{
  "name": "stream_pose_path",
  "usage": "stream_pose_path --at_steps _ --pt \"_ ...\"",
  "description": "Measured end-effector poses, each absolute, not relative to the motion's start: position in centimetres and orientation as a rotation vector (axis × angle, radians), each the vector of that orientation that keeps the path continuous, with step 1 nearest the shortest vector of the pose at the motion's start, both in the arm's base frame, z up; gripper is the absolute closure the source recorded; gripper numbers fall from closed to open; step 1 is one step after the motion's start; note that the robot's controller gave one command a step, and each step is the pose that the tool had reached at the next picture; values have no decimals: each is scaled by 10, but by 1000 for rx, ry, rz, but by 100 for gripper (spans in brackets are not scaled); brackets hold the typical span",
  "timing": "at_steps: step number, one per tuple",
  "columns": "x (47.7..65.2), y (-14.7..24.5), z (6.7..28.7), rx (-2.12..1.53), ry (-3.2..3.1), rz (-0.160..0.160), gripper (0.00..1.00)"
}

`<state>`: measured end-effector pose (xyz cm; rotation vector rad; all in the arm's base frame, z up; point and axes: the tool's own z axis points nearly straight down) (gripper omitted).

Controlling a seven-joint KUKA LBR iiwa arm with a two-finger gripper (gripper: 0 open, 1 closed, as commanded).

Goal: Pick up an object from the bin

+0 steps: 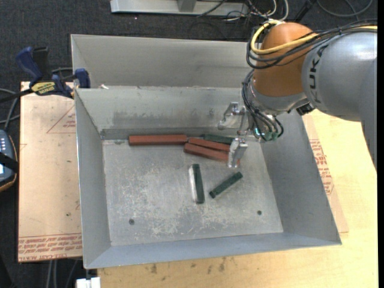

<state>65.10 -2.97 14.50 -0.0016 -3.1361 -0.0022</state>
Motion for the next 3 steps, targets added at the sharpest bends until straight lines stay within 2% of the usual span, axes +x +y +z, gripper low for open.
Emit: stream_pose_path --at_steps 1,2,3 --pt "652 -30 148 -1 -3140 -2 0" --pt "626 -30 127 164 -3144 -1 0" --pt "646 -49 84 284 -3157 -5 100"
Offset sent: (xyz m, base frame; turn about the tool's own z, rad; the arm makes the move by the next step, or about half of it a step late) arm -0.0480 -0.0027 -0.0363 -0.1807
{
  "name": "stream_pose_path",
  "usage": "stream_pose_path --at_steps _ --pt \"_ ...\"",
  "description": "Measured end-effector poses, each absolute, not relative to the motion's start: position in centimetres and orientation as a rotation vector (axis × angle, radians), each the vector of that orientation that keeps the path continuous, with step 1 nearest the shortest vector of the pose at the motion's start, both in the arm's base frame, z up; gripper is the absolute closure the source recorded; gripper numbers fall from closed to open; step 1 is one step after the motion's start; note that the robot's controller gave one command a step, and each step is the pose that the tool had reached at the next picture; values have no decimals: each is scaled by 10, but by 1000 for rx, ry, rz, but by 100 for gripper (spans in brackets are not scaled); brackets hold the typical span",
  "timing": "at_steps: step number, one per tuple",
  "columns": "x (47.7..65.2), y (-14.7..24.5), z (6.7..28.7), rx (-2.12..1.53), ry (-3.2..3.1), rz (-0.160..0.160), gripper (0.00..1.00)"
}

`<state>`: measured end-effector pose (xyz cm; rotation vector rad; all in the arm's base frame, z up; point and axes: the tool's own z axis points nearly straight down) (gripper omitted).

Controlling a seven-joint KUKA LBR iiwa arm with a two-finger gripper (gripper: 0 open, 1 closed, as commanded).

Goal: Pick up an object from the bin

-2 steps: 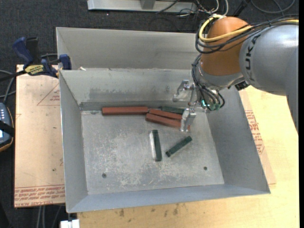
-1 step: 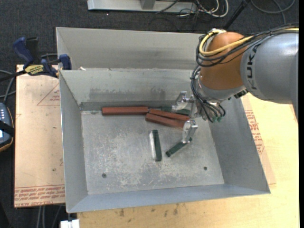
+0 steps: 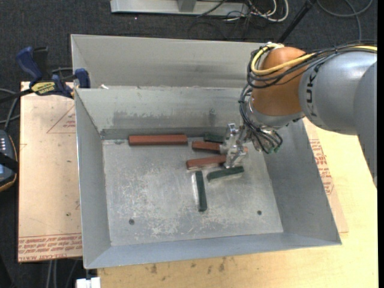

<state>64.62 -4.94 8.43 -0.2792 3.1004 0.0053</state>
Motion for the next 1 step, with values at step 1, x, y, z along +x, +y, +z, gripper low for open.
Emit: stream_pose_path --at_steps 1 --pt "646 -49 84 -279 3101 5 100"
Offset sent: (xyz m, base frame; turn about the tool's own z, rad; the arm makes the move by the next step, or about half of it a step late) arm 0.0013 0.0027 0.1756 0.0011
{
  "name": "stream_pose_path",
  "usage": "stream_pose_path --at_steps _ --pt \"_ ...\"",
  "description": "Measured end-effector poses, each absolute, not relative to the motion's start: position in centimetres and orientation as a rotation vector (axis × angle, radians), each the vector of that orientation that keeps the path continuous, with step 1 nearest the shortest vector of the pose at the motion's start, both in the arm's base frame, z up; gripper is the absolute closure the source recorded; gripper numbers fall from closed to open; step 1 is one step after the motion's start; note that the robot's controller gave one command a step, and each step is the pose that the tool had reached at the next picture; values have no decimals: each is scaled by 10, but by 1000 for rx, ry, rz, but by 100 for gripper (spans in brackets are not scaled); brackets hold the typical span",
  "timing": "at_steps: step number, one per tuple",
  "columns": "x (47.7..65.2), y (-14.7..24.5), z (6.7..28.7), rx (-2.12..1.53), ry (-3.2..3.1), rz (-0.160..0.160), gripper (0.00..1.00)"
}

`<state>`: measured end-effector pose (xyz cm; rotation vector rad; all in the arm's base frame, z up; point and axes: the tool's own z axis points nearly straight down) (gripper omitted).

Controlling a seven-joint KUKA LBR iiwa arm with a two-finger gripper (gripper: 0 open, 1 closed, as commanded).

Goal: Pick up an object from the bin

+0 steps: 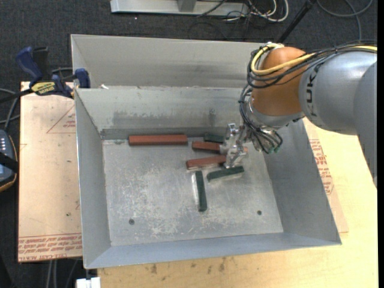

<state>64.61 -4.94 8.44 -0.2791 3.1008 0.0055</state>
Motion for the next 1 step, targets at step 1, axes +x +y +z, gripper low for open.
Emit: stream_pose_path --at_steps 1 --pt "650 -47 265 -279 3116 -2 100"
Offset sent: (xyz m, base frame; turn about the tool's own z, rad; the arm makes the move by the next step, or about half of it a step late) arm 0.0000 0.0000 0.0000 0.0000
